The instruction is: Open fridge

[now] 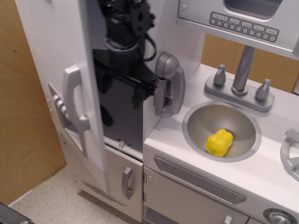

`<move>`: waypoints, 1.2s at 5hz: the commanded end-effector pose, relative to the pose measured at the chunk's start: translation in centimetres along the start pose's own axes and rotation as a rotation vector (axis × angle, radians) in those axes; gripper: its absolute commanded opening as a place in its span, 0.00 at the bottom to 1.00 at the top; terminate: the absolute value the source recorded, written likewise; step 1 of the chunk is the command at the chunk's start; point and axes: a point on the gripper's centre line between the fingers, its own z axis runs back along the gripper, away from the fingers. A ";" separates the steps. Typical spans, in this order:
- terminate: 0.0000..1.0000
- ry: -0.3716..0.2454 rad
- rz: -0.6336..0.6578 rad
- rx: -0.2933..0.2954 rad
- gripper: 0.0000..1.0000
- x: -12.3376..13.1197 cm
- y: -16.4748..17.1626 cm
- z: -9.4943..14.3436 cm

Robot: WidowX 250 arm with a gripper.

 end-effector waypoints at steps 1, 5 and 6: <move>0.00 -0.022 -0.028 0.039 1.00 -3.0 4.6 2.5; 0.00 0.021 0.111 0.119 1.00 -3.9 15.8 1.4; 0.00 0.022 0.147 0.106 1.00 -2.6 17.5 1.1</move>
